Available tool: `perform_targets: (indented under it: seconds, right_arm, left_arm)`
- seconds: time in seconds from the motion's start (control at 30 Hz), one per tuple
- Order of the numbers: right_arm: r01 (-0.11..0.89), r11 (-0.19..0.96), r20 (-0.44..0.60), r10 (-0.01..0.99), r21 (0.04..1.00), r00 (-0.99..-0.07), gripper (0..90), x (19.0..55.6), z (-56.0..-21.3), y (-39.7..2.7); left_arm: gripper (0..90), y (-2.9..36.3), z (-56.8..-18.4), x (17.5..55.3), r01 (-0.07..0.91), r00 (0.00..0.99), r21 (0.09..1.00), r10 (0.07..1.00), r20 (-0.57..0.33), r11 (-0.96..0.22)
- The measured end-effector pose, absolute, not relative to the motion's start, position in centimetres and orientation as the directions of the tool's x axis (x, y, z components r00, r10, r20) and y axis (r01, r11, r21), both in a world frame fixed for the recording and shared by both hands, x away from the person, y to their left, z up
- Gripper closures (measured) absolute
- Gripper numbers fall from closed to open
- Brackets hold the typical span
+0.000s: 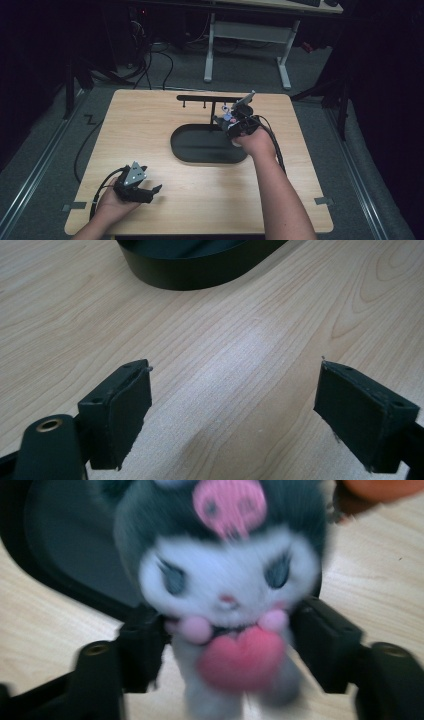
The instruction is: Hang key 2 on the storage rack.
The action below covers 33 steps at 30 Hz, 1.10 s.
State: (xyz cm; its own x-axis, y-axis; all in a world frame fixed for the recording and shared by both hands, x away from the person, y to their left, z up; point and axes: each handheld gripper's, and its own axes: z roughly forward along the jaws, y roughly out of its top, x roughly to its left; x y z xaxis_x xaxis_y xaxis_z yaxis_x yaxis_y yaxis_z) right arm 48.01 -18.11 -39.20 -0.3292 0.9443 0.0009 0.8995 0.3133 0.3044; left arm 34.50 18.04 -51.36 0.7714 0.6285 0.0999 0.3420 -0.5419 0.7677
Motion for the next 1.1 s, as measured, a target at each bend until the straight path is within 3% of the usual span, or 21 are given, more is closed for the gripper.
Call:
perform_targets:
  seconds: [0.5,0.73,0.97,1.1]
  right_arm:
    - [0.881,0.318,0.006,0.94,0.349,-0.342,28.3,46.4,-40.1,-18.2]
    - [0.85,0.357,-0.009,0.923,0.387,-0.384,28.7,44.2,-42.1,-18.7]
    - [0.802,0.38,0.004,0.903,0.461,-0.43,21.0,41.7,-45.1,-19.8]
    - [0.762,0.38,-0.046,0.906,0.525,-0.42,18.6,39.8,-46.8,-20.7]
  left_arm:
    - [15.6,17.9,-51.3,34.5,0.343,0.771,0.766,0.629,0.1,-0.544]
    - [15.6,17.8,-51.4,34.5,0.345,0.771,0.766,0.63,0.099,-0.543]
    - [15.4,17.6,-51.4,34.3,0.344,0.771,0.768,0.629,0.097,-0.541]
    - [15.3,17.4,-51.6,34.2,0.348,0.774,0.764,0.626,0.092,-0.543]
